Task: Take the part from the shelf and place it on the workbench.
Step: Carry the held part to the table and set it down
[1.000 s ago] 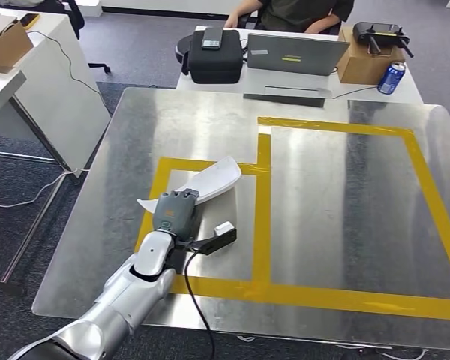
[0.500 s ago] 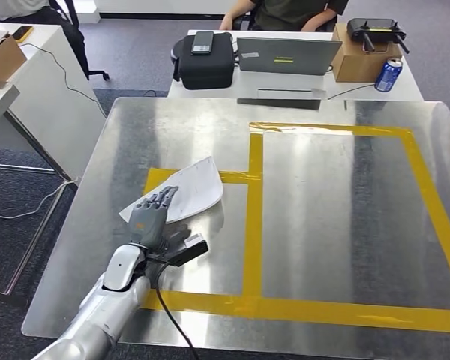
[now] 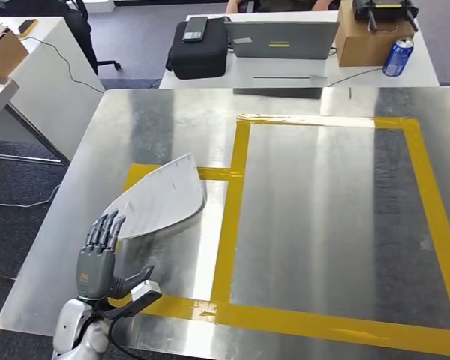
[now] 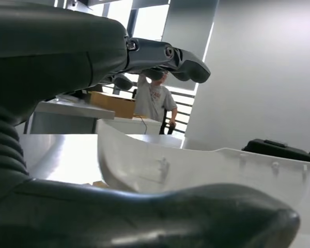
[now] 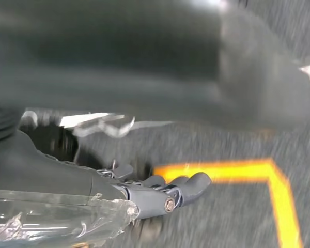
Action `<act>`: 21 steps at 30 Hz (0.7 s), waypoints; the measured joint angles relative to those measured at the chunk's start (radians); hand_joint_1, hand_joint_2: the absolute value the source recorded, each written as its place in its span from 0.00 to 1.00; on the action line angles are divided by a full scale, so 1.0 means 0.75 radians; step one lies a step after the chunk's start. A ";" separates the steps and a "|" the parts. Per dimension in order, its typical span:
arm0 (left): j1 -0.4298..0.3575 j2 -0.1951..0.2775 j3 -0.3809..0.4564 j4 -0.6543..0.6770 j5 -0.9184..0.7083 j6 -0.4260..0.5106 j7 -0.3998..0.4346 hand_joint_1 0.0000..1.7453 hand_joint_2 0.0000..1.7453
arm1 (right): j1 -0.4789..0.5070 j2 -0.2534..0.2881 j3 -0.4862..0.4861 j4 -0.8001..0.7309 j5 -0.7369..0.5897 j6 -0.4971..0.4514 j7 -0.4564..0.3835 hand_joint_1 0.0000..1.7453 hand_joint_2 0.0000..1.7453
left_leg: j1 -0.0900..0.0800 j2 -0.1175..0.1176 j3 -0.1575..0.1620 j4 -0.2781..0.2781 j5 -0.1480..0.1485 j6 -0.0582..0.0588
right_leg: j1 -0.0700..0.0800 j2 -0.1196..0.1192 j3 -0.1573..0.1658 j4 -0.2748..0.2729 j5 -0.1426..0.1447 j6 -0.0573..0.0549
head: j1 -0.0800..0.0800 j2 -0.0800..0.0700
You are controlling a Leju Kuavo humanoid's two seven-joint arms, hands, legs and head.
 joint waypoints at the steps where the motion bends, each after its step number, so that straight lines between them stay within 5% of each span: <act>1: 0.008 -0.014 0.049 0.003 0.063 -0.002 -0.063 0.00 0.00 | 0.024 -0.002 -0.007 0.005 -0.007 -0.002 -0.006 0.00 0.00 | -0.001 0.016 0.009 0.048 -0.067 -0.003 | 0.007 -0.012 0.005 0.000 -0.006 -0.006 | -0.018 0.000; 3: 0.009 -0.043 0.134 0.029 0.201 -0.009 -0.149 0.00 0.00 | 0.084 -0.008 -0.025 0.019 -0.021 -0.005 -0.020 0.00 0.00 | -0.005 0.052 0.037 0.206 -0.216 0.007 | 0.037 -0.052 0.070 -0.026 -0.016 -0.010 | -0.049 0.000; 5: -0.001 -0.061 0.202 0.076 0.307 -0.027 -0.180 0.00 0.00 | 0.111 -0.013 -0.042 0.030 -0.029 -0.003 -0.030 0.00 0.00 | -0.026 0.065 0.048 0.328 -0.264 0.045 | 0.078 -0.089 0.140 -0.066 -0.017 -0.013 | -0.051 0.000; 7: -0.003 -0.069 0.274 0.136 0.366 -0.044 -0.189 0.00 0.00 | 0.090 -0.020 -0.058 0.032 -0.035 0.009 -0.037 0.00 0.00 | -0.074 0.071 0.061 0.296 -0.173 0.128 | 0.127 -0.107 0.183 -0.101 -0.010 -0.025 | -0.054 0.000; 9: -0.002 -0.071 0.349 0.198 0.402 -0.054 -0.194 0.00 0.00 | 0.053 -0.025 -0.073 0.030 -0.031 0.026 -0.047 0.00 0.00 | -0.132 0.073 0.088 0.162 -0.034 0.258 | 0.170 -0.109 0.200 -0.122 -0.003 -0.044 | -0.039 0.000; 10: -0.002 -0.073 0.382 0.226 0.418 -0.056 -0.195 0.00 0.00 | 0.038 -0.030 -0.080 0.029 -0.014 0.033 -0.054 0.00 0.00 | -0.150 0.072 0.102 0.100 0.015 0.302 | 0.179 -0.109 0.201 -0.124 -0.001 -0.052 | -0.021 0.000; 11: -0.005 -0.078 0.408 0.253 0.435 -0.058 -0.196 0.00 0.00 | 0.030 -0.038 -0.088 0.028 0.012 0.040 -0.062 0.00 0.00 | -0.159 0.068 0.111 0.061 0.043 0.325 | 0.178 -0.110 0.197 -0.123 0.003 -0.058 | -0.005 0.000; 12: -0.010 -0.083 0.429 0.282 0.457 -0.060 -0.196 0.00 0.00 | 0.024 -0.045 -0.096 0.027 0.043 0.048 -0.070 0.00 0.00 | -0.161 0.062 0.114 0.042 0.061 0.325 | 0.176 -0.117 0.193 -0.119 0.007 -0.060 | 0.009 0.000; 15: -0.033 -0.099 0.466 0.382 0.550 -0.068 -0.197 0.00 0.00 | 0.010 -0.068 -0.127 0.026 0.089 0.066 -0.083 0.00 0.00 | -0.149 0.024 0.121 -0.022 0.096 0.293 | 0.166 -0.108 0.168 -0.098 -0.007 -0.056 | 0.001 0.000; 19: -0.088 -0.106 0.482 0.495 0.675 -0.073 -0.198 0.00 0.00 | 0.000 -0.090 -0.160 0.025 0.086 0.068 -0.082 0.00 0.00 | -0.114 -0.024 0.097 -0.076 0.103 0.235 | 0.145 -0.050 0.060 0.182 -0.181 -0.019 | 0.001 0.000; 21: -0.112 -0.106 0.485 0.533 0.697 -0.075 -0.198 0.00 0.00 | 0.000 -0.099 -0.169 0.025 0.086 0.068 -0.081 0.00 0.00 | -0.101 -0.040 0.078 -0.066 0.117 0.210 | 0.126 -0.049 0.064 0.265 -0.175 0.008 | 0.001 0.000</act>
